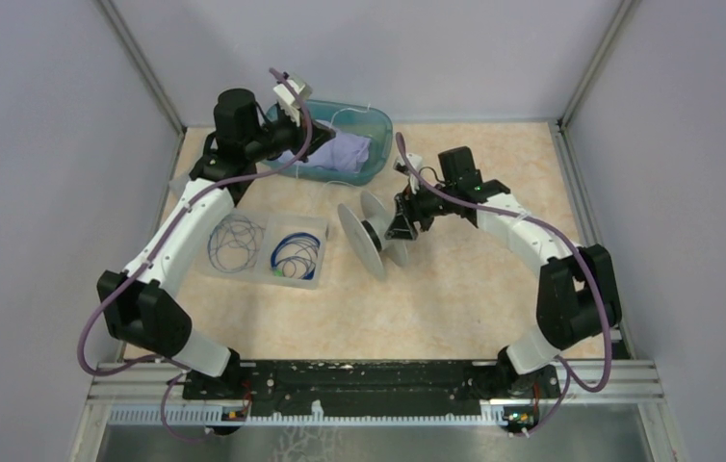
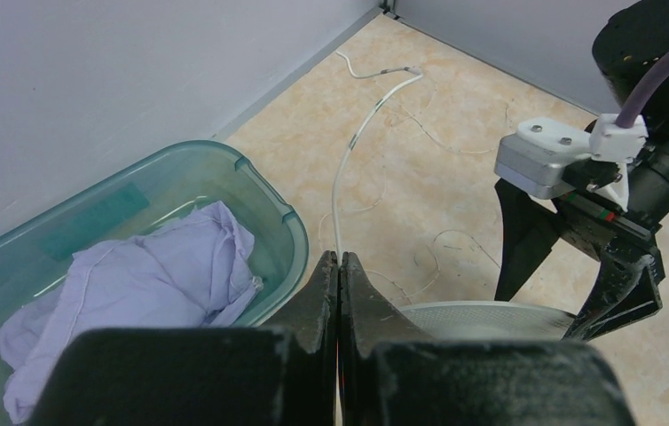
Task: Wrap the cables
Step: Place the cable reel at the center of the board.
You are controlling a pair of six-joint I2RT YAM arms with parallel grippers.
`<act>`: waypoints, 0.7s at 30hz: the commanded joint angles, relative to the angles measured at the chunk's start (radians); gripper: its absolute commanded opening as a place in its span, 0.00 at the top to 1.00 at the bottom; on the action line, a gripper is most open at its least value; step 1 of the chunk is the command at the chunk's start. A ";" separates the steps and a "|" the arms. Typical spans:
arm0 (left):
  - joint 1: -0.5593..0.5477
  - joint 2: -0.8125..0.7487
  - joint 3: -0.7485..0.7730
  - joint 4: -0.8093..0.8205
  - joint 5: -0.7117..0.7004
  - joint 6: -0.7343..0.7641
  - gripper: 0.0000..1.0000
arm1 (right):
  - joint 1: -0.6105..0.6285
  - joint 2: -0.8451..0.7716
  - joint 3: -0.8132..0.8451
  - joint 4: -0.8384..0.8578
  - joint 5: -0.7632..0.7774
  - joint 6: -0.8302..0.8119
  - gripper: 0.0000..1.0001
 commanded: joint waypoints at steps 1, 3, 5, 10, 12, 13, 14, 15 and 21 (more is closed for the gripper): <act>-0.009 -0.048 -0.012 0.025 0.020 0.014 1.00 | -0.005 -0.065 0.026 0.007 0.061 -0.034 0.40; -0.009 -0.059 -0.020 0.029 0.021 0.014 1.00 | -0.005 -0.073 0.025 0.003 0.081 -0.040 0.42; -0.009 -0.071 -0.033 0.035 0.021 0.015 1.00 | -0.005 -0.081 0.023 0.003 0.103 -0.051 0.44; -0.008 -0.082 -0.049 0.038 0.028 0.017 1.00 | -0.005 -0.089 0.029 -0.017 0.132 -0.083 0.51; -0.009 -0.087 -0.052 0.038 0.032 0.016 1.00 | -0.004 -0.093 0.029 -0.017 0.152 -0.099 0.56; -0.009 -0.090 -0.054 0.038 0.034 0.016 1.00 | -0.004 -0.095 0.030 -0.016 0.163 -0.106 0.59; -0.010 -0.094 -0.056 0.040 0.034 0.018 1.00 | -0.002 -0.094 0.033 -0.017 0.172 -0.117 0.62; -0.010 -0.098 -0.058 0.040 0.035 0.021 1.00 | -0.001 -0.094 0.035 -0.019 0.178 -0.126 0.65; -0.010 -0.105 -0.062 0.023 0.041 0.040 1.00 | 0.015 -0.097 0.042 -0.025 0.213 -0.164 0.72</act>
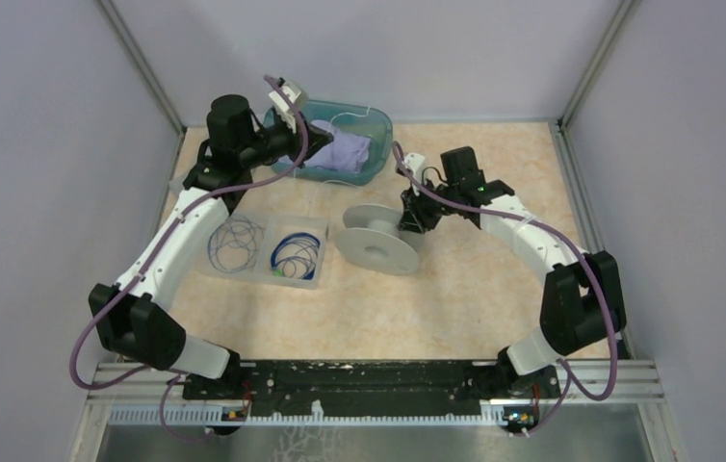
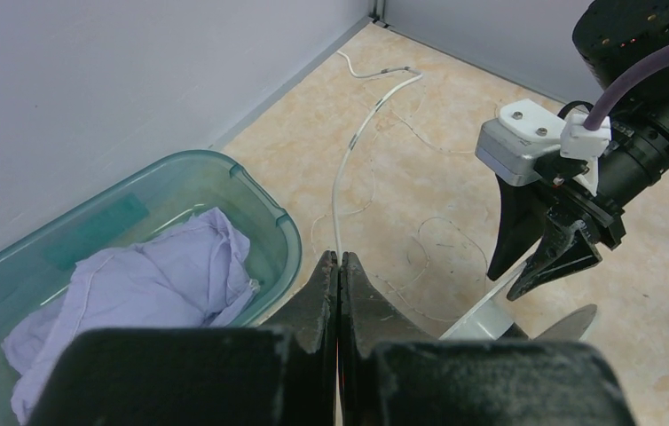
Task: Wrap the cables
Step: Place the cable reel at the center of the board.
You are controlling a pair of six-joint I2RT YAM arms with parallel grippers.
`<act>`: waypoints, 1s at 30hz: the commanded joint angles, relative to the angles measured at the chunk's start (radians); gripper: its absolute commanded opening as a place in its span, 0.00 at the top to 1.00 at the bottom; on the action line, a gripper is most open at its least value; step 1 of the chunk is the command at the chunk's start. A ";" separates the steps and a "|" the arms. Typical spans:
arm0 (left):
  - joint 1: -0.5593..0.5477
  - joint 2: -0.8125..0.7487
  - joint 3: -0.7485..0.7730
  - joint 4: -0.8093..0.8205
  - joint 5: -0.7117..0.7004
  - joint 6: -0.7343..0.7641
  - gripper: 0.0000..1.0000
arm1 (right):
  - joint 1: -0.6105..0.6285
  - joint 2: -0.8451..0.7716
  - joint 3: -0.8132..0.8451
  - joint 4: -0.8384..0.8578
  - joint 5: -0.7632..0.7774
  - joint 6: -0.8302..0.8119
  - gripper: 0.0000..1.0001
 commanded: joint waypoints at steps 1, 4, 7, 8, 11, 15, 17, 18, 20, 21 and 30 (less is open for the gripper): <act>-0.004 -0.038 -0.008 0.006 0.028 0.036 1.00 | 0.015 -0.046 0.042 0.013 0.035 -0.055 0.73; -0.004 -0.049 -0.020 -0.003 0.032 0.053 1.00 | 0.022 -0.051 0.039 0.014 0.037 -0.073 0.74; -0.004 -0.063 -0.033 -0.024 0.051 0.077 1.00 | 0.025 -0.055 0.040 0.021 0.037 -0.084 0.74; -0.004 -0.071 -0.039 -0.032 0.047 0.084 1.00 | 0.025 -0.057 0.040 0.025 0.036 -0.084 0.74; -0.003 -0.096 -0.067 -0.041 0.033 0.106 1.00 | 0.025 -0.062 0.040 0.025 0.038 -0.088 0.73; -0.004 -0.102 -0.091 -0.034 0.017 0.127 1.00 | 0.025 -0.076 0.039 0.011 0.044 -0.104 0.70; -0.004 -0.097 -0.099 -0.015 0.010 0.119 1.00 | 0.025 -0.082 0.038 0.005 0.044 -0.123 0.67; -0.004 -0.092 -0.097 -0.011 0.011 0.116 1.00 | 0.025 -0.082 0.041 0.000 0.044 -0.130 0.66; -0.004 -0.079 -0.090 -0.011 0.020 0.107 1.00 | 0.025 -0.073 0.056 -0.018 0.038 -0.141 0.65; -0.006 -0.076 -0.087 -0.013 0.022 0.104 1.00 | 0.025 -0.066 0.067 -0.033 0.032 -0.150 0.64; -0.020 -0.053 -0.092 -0.023 0.031 0.116 1.00 | 0.025 -0.056 0.097 -0.081 0.025 -0.194 0.60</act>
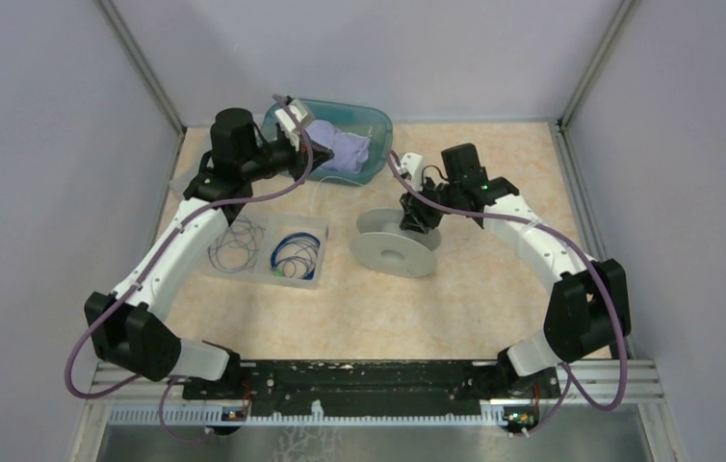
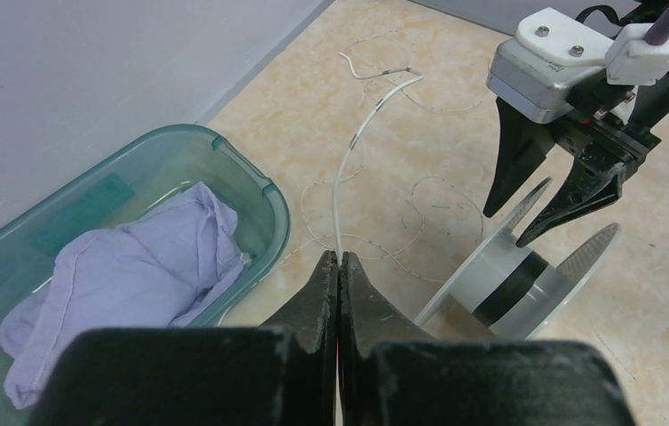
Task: Wrap the cables
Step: Place the cable reel at the center of the board.
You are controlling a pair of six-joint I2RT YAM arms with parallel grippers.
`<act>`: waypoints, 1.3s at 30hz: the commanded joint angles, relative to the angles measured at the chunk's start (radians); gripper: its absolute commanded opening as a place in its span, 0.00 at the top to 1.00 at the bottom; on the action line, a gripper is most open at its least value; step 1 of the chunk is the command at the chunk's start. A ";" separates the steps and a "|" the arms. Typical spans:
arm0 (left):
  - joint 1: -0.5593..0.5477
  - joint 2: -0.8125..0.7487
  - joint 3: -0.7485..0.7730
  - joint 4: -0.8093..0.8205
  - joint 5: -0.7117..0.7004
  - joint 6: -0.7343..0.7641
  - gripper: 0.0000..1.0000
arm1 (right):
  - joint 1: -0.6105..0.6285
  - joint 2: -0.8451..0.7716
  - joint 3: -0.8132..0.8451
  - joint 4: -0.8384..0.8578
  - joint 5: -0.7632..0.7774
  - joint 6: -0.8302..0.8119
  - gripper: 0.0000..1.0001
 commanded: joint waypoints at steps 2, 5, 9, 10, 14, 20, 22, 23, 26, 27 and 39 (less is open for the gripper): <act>-0.010 0.003 -0.005 0.013 0.015 0.021 1.00 | 0.006 -0.025 0.059 -0.016 -0.013 -0.044 0.60; -0.012 0.001 -0.006 0.014 0.015 0.021 1.00 | 0.006 -0.030 0.053 -0.014 -0.011 -0.047 0.60; -0.014 0.002 -0.003 0.012 0.016 0.024 1.00 | 0.006 -0.033 0.049 -0.017 -0.010 -0.057 0.61; -0.015 0.000 -0.003 0.005 0.017 0.030 1.00 | 0.006 -0.036 0.045 -0.017 -0.007 -0.059 0.61; -0.014 -0.009 -0.011 -0.010 0.047 0.062 1.00 | 0.005 -0.052 0.023 -0.009 0.012 -0.073 0.63; -0.015 -0.045 -0.044 -0.016 0.087 0.098 1.00 | 0.005 -0.072 0.002 -0.004 0.023 -0.093 0.64; -0.015 -0.055 -0.060 -0.010 0.089 0.103 1.00 | 0.005 -0.075 -0.004 -0.003 0.025 -0.101 0.65; -0.016 -0.057 -0.067 -0.008 0.089 0.101 1.00 | 0.005 -0.076 -0.007 -0.001 0.028 -0.106 0.67; -0.016 -0.068 -0.075 -0.005 0.089 0.095 1.00 | 0.005 -0.078 -0.022 0.009 0.026 -0.113 0.76; -0.015 -0.073 -0.078 -0.004 0.086 0.095 1.00 | 0.005 -0.078 -0.026 0.011 0.023 -0.116 0.79; -0.014 -0.122 -0.124 -0.102 0.084 0.205 1.00 | 0.018 -0.091 -0.031 0.077 -0.073 -0.069 1.00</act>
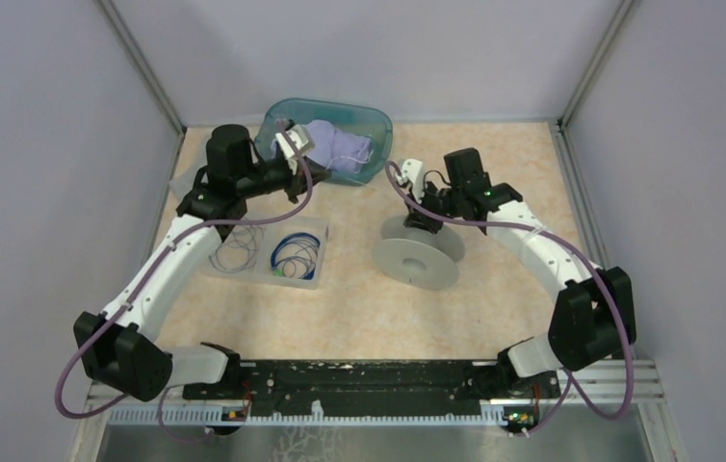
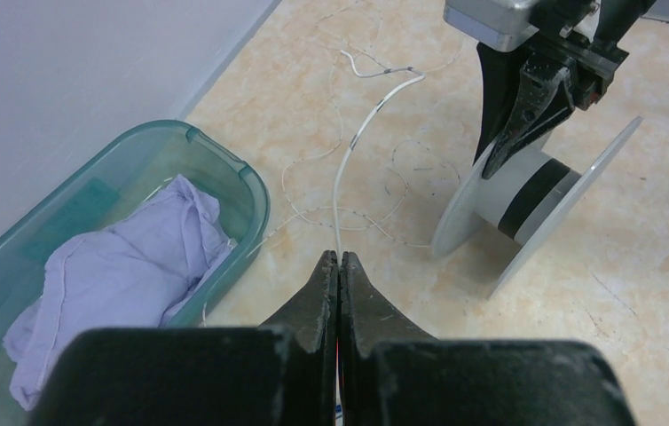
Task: Wrap the cables
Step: Place the cable reel at the center of the board.
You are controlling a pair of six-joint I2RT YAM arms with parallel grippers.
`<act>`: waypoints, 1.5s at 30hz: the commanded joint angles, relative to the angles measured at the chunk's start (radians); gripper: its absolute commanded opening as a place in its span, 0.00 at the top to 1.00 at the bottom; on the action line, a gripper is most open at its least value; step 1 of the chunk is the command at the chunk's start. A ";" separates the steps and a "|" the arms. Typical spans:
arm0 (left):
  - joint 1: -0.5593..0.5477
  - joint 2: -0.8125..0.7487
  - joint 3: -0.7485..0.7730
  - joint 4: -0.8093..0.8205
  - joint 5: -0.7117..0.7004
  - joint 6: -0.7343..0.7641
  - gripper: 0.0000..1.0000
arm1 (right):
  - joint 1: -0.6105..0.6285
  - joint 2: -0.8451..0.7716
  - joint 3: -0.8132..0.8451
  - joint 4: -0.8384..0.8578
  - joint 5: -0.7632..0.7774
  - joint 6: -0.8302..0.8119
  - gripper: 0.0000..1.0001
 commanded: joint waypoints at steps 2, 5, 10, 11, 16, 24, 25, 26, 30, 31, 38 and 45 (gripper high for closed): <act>-0.002 -0.042 -0.036 -0.077 0.043 0.093 1.00 | 0.038 -0.036 0.009 0.098 -0.076 0.036 1.00; 0.001 -0.061 -0.051 -0.105 0.082 0.116 1.00 | 0.065 -0.013 0.017 0.142 -0.077 0.067 1.00; 0.002 -0.072 -0.061 -0.162 0.133 0.161 1.00 | 0.100 0.029 0.044 0.175 -0.083 0.098 1.00; 0.002 -0.073 -0.067 -0.166 0.146 0.167 1.00 | 0.102 0.036 0.046 0.180 -0.088 0.103 1.00; 0.002 -0.074 -0.092 -0.172 0.183 0.185 1.00 | 0.104 0.041 0.040 0.192 -0.084 0.113 1.00; 0.002 -0.064 -0.106 -0.172 0.208 0.206 1.00 | 0.104 0.027 0.044 0.159 -0.063 0.104 0.53; 0.002 -0.061 -0.105 -0.172 0.211 0.209 1.00 | 0.104 0.021 0.046 0.150 -0.049 0.098 0.48; 0.003 -0.058 -0.106 -0.173 0.214 0.211 1.00 | 0.104 0.013 0.046 0.139 -0.034 0.091 0.45; 0.002 -0.053 -0.105 -0.177 0.218 0.222 1.00 | 0.096 -0.028 0.037 0.070 0.006 0.035 0.41; 0.001 -0.051 -0.104 -0.179 0.217 0.225 1.00 | 0.092 -0.039 0.035 0.049 0.006 0.025 0.40; 0.000 -0.039 -0.100 -0.200 0.245 0.252 1.00 | 0.064 -0.128 -0.012 -0.046 0.033 -0.020 0.44; -0.022 -0.021 -0.121 -0.213 0.230 0.272 1.00 | 0.042 -0.168 -0.074 -0.021 0.053 -0.017 0.64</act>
